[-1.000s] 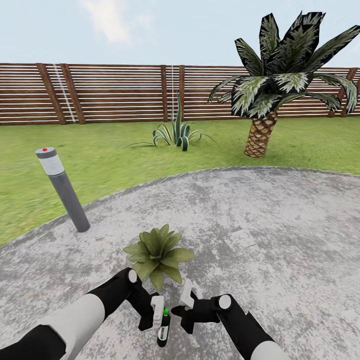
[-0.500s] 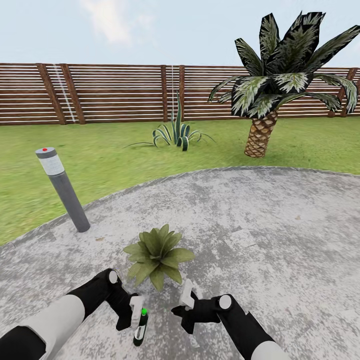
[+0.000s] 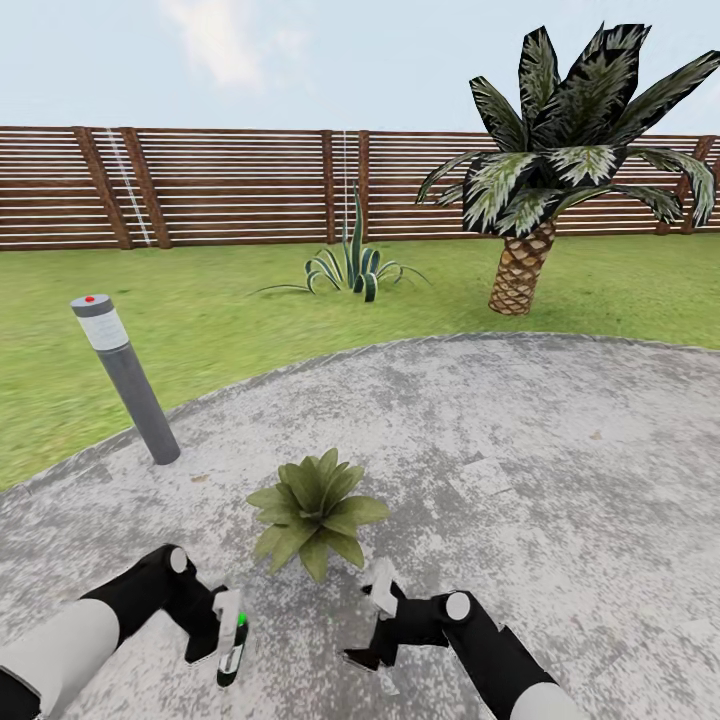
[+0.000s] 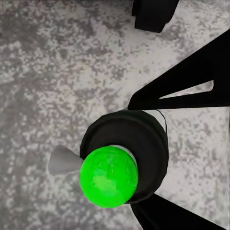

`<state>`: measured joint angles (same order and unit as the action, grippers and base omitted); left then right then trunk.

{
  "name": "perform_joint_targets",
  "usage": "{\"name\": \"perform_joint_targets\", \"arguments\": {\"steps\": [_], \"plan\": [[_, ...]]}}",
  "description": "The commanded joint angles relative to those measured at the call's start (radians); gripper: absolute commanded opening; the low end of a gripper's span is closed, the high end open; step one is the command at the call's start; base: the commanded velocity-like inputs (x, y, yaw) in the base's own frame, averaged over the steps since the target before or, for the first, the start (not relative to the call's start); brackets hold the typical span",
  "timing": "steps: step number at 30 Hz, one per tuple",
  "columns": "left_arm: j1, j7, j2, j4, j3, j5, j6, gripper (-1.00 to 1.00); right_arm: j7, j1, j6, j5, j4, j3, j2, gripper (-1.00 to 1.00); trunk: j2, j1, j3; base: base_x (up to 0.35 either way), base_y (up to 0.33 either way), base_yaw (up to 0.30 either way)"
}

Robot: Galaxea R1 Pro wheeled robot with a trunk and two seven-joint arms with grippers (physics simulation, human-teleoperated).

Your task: Pick up the pesticide atomizer in the garden and spray insectifuge to fully cover both potted plants in the garden.

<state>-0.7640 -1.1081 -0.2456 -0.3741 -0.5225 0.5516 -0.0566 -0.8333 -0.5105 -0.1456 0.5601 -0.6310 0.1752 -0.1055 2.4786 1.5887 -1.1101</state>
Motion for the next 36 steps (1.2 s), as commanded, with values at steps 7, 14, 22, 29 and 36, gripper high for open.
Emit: {"name": "perform_joint_targets", "arguments": {"steps": [7, 14, 22, 29, 36], "plan": [[0.000, 0.169, -0.033, 0.002, 0.310, 0.004, 0.108, -1.00, 0.298, 0.001, -0.035, 0.002, 0.248, -0.005, 0.108, 1.00, 0.000, 0.000, -0.001, 0.000, 0.000, 0.000], [-0.003, 0.187, -0.033, -0.007, 0.449, 0.003, 0.385, -1.00, 0.791, 0.003, -0.075, -0.040, 0.521, -0.013, 0.128, 1.00, 0.000, 0.000, -0.001, 0.000, 0.000, 0.000], [-0.016, 0.172, -0.027, -0.010, 0.444, 0.008, 0.666, -1.00, 0.995, 0.004, -0.071, -0.414, 0.564, -0.055, 0.131, 1.00, 0.000, 0.000, -0.001, 0.000, 0.000, 0.000], [-0.016, 0.074, -0.027, -0.012, 0.408, 0.012, 0.691, -1.00, 0.999, 0.004, -0.070, -0.436, 0.560, -0.054, 0.121, 1.00, 0.000, 0.000, -0.001, 0.023, 0.000, 0.000], [-0.018, 0.071, -0.025, -0.014, 0.386, 0.013, 0.749, -1.00, 0.998, 0.004, -0.073, -0.504, 0.567, -0.208, 0.139, 1.00, 0.000, 0.000, -0.001, 0.304, 0.000, 0.000]]}}
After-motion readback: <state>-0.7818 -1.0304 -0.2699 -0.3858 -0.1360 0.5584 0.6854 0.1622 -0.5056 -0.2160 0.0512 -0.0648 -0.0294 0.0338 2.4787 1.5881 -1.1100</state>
